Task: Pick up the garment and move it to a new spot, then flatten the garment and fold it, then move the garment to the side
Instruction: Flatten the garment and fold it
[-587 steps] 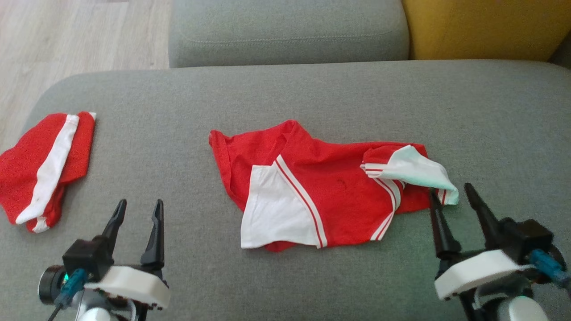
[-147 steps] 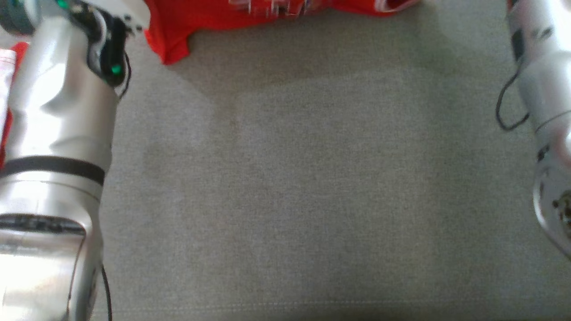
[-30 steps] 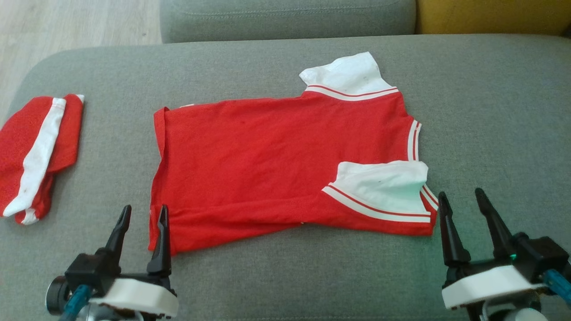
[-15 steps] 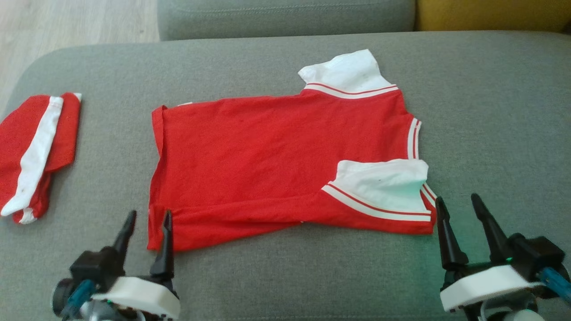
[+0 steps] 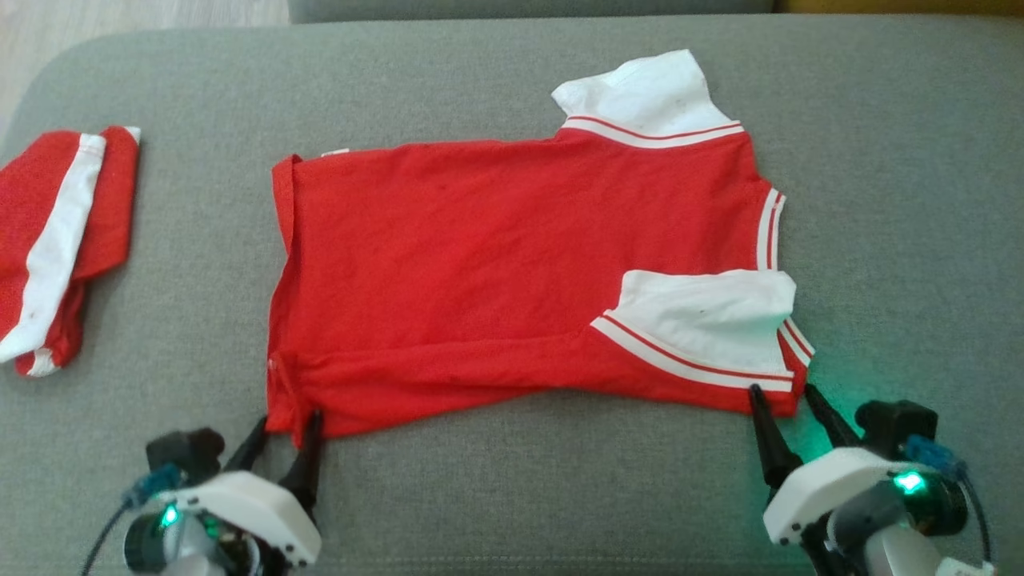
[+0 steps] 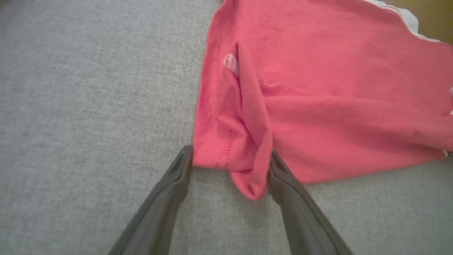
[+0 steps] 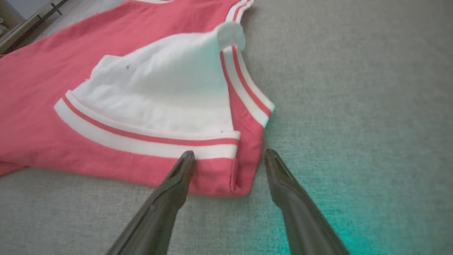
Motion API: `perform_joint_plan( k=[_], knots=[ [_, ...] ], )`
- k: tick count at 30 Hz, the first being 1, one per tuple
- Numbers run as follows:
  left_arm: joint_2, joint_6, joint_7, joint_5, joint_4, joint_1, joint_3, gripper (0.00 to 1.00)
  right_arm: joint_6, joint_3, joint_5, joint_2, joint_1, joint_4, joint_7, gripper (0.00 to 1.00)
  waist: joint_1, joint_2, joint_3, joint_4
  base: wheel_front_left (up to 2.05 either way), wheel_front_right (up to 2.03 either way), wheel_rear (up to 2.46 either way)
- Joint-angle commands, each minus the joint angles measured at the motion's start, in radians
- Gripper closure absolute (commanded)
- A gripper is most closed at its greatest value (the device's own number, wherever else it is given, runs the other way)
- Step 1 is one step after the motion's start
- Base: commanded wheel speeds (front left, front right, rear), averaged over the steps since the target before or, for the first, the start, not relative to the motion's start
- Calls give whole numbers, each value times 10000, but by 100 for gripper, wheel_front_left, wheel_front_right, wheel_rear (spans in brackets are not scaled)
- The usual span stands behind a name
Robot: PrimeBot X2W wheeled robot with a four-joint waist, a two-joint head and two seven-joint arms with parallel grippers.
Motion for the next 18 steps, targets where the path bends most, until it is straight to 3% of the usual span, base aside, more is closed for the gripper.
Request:
perform_joint_plan(
  k=[1, 3, 4, 5, 6, 7, 18],
  knots=[
    [85, -78, 37, -116, -19, -479, 432, 0, 73, 297, 143, -55, -463, -170, 0, 0, 0, 0, 90, 17, 0, 0, 0],
    [9, -212, 99, -279, 224, -639, 424, 0, 73, 410, 281, -55, -638, 58, -30, 0, 0, 0, 152, 32, 0, 0, 0],
    [-9, -286, 143, -332, 322, -696, 389, 42, 73, 436, 369, -55, -701, 175, -14, 0, 0, 0, 173, 34, 0, 0, 0],
    [1, -334, 134, -333, 390, -758, 353, 100, 73, 459, 430, -55, -757, 265, -20, 0, 0, 0, 196, 39, 0, 0, 0],
    [8, -367, 103, -333, 449, -811, 330, 100, 73, 484, 506, -55, -796, 360, 5, 41, 0, 0, 215, 43, 0, 0, 0],
    [46, -318, 8, -250, 486, -863, 319, 100, 73, 493, 615, -55, -832, 418, -13, 100, 0, 0, 240, 53, 0, 0, 0],
    [600, -185, -424, 139, -386, -925, 291, 100, 73, 108, 1318, -55, -541, -25, -442, 100, 0, 0, 140, 73, 0, 0, 0]
  ],
)
